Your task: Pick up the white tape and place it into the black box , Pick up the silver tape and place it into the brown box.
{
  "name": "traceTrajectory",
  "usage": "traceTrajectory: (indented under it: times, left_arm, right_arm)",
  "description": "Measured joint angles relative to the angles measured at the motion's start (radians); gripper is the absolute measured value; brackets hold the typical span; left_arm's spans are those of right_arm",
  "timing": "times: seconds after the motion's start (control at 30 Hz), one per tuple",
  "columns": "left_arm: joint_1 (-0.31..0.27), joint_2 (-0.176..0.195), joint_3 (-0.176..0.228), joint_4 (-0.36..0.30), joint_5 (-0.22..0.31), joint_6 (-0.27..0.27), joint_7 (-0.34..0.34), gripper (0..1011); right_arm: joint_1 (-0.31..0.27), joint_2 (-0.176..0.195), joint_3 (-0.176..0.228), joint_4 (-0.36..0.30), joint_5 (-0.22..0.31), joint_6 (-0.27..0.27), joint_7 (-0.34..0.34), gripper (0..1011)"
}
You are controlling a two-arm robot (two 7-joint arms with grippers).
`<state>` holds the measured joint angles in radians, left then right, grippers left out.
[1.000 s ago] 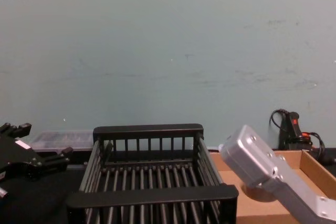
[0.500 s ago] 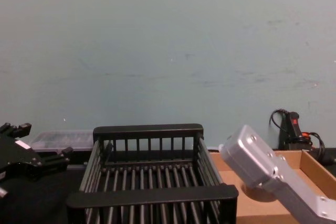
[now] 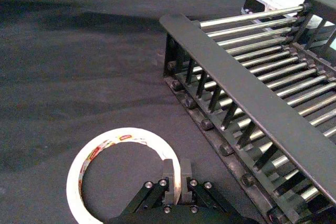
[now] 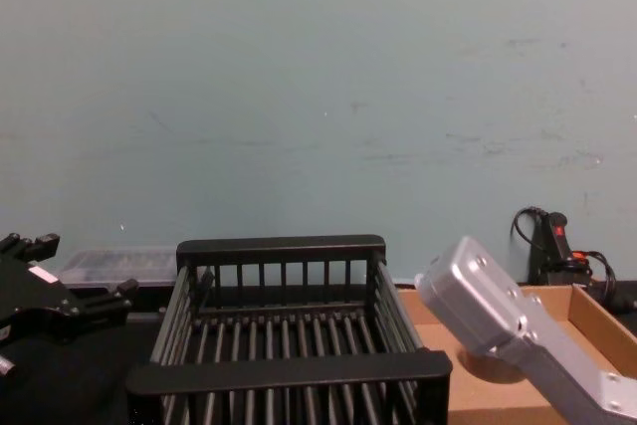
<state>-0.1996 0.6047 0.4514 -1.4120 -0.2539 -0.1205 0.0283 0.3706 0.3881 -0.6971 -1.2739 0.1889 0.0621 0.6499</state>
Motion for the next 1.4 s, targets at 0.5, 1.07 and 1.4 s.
traceTrajectory:
  times: [0.5, 1.07, 1.4]
  left_arm:
    - [0.000, 0.000, 0.000, 0.000, 0.000, 0.000, 0.000, 1001]
    - [0.000, 0.000, 0.000, 0.000, 0.000, 0.000, 0.000, 1001]
    - [0.000, 0.000, 0.000, 0.000, 0.000, 0.000, 0.000, 1001]
  right_arm:
    - [-0.008, 0.011, 0.013, -0.021, 0.024, -0.006, 0.018, 78]
    - [-0.035, 0.073, 0.072, -0.150, 0.101, -0.038, 0.022, 78]
    - [-0.030, 0.091, 0.112, -0.196, 0.137, -0.063, -0.003, 78]
